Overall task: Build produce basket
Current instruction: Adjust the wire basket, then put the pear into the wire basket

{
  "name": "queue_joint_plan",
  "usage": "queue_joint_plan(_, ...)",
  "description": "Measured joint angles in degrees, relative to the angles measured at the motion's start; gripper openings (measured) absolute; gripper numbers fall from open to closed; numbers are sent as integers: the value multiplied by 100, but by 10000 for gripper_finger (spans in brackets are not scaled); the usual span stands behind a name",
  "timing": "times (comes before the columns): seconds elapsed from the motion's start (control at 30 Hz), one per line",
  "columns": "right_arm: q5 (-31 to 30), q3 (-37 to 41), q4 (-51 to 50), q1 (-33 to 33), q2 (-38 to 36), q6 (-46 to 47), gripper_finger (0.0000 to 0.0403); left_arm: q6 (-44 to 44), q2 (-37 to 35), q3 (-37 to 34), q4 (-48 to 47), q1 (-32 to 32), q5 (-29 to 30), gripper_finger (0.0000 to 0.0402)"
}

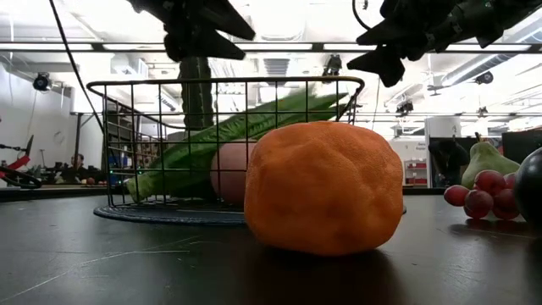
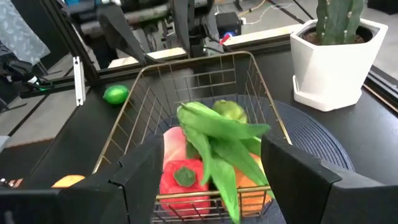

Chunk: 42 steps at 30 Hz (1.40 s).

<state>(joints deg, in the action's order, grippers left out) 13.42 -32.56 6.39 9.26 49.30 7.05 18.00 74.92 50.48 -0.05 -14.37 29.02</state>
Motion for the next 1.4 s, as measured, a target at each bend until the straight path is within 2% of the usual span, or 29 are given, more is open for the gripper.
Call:
queue_joint_plan(0.1, 1, 0, -46, 0, 0, 0, 248, 114, -221, 100, -404, -3, -273, 241)
queue_joint_plan(0.2, -1, 0, -65, 0, 0, 0, 247, 535, -539, 252, -1149, -65, -862, 241)
queue_joint_plan(0.4, -1, 0, -188, 0, 4, -48, 247, 1908, -901, 797, -3663, -577, -1043, 238)
queue_joint_plan(0.53, -3, 0, -175, 0, 37, -57, 247, 3069, -893, 1030, -5531, -868, -1056, 210)
queue_joint_plan(0.63, -103, 2, -153, 0, 37, -93, 247, 3760, -745, 933, -6385, -913, -1180, 172)
queue_joint_plan(0.8, -196, 2, -142, 0, 48, -144, 247, 3869, -371, 634, -6440, -894, -1308, 89)
queue_joint_plan(0.97, -202, 2, -142, 0, 50, -155, 247, 3755, 7, 688, -6072, -884, -1308, 14)
queue_joint_plan(1.17, -325, 2, -144, 0, 50, -155, 247, 3360, 135, 780, -5248, -887, -1302, 10)
queue_joint_plan(1.4, -340, 2, -146, 0, 44, -121, 247, 3402, 132, 763, -5385, -885, -1228, 11)
